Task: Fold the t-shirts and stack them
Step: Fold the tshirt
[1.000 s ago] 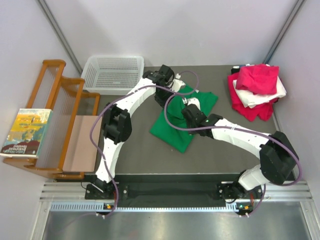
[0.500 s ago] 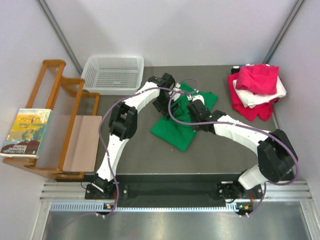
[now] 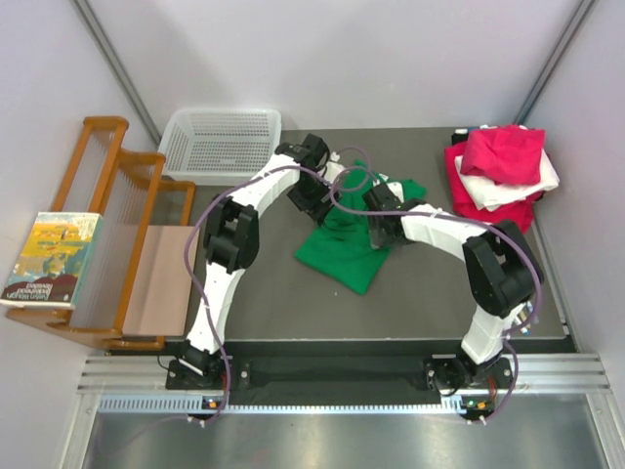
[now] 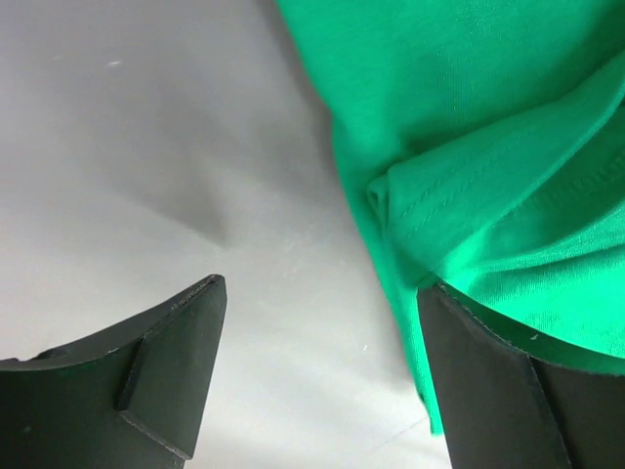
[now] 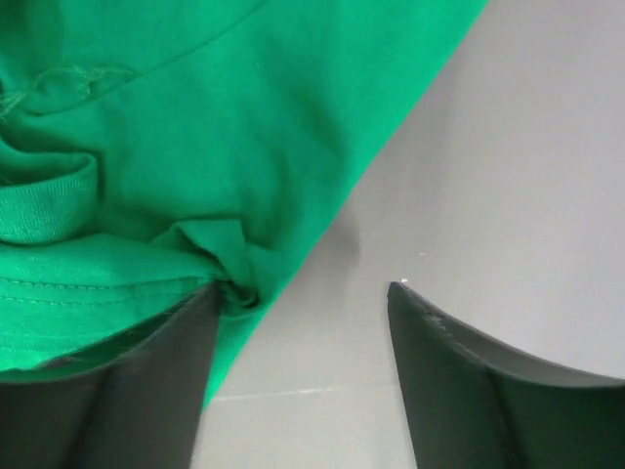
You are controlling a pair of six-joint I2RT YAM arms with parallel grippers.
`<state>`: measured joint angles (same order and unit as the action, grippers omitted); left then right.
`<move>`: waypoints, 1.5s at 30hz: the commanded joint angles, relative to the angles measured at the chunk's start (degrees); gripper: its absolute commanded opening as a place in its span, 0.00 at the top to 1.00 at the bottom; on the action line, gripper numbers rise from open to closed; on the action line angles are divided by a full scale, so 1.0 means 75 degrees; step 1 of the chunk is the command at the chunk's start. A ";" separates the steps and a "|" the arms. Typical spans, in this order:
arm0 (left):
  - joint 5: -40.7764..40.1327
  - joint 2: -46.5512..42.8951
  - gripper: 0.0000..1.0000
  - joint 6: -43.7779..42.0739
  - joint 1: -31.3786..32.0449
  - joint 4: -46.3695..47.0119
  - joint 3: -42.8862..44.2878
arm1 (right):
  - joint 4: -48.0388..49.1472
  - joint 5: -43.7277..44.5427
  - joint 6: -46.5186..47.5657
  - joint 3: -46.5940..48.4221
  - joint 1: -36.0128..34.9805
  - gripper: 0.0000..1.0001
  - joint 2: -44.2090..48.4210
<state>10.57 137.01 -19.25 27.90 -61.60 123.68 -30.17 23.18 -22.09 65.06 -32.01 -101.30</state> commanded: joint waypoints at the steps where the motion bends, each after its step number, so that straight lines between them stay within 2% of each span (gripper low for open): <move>1: 0.0079 -0.1052 0.16 0.0011 -0.0133 0.0034 0.0279 | -0.0488 0.0378 -0.0020 0.0792 0.0073 0.25 0.0578; 4: 0.0184 -0.1544 0.16 0.0267 -0.0321 0.0186 0.0128 | -0.0722 0.0367 -0.0020 0.1133 0.0073 0.18 0.1082; 7: 0.0232 -0.2188 0.14 0.0782 -0.0928 0.0526 0.0057 | -0.0828 -0.0064 -0.0067 0.1333 0.0061 0.17 0.1586; 9: 0.0628 -0.2680 0.13 0.1146 -0.1304 0.0655 0.0033 | -0.0852 -0.0405 -0.0137 0.1403 0.0026 0.17 0.1786; 12: 0.1236 -0.3512 0.13 0.1440 -0.2066 0.0889 -0.0469 | -0.0665 -0.1354 -0.0207 0.1287 -0.0266 0.19 0.2022; 13: 0.1332 -0.3735 0.13 0.1441 -0.2346 0.0948 -0.0656 | -0.0537 -0.2017 -0.0196 0.1240 -0.0488 0.19 0.2022; 16: 0.1427 -0.4776 0.13 0.1464 -0.2629 0.1147 -0.1663 | 0.0060 -0.3318 -0.0243 0.1053 -0.0817 0.19 0.1754; 21: 0.1404 -0.5529 0.13 0.1464 -0.2654 0.1218 -0.3046 | 0.0648 -0.4191 -0.0325 0.1519 -0.1064 0.20 0.0805; 25: 0.1462 -0.5810 0.13 0.1418 -0.2654 0.1218 -0.3470 | 0.0589 -0.4706 -0.0371 0.2188 -0.1076 0.20 -0.0319; 36: 0.1498 -0.5893 0.13 0.1406 -0.2654 0.1288 -0.3670 | 0.0871 -0.5071 -0.0629 0.2669 -0.1076 0.22 -0.1586; 45: 0.1509 -0.5940 0.13 0.1218 -0.2654 0.1206 -0.3717 | 0.0801 -0.4849 -0.0454 0.3126 -0.0644 0.22 -0.1916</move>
<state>20.62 94.98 -9.13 8.14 -54.00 96.09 -26.15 -13.61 -26.13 84.01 -39.18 -115.00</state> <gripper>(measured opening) 0.870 0.776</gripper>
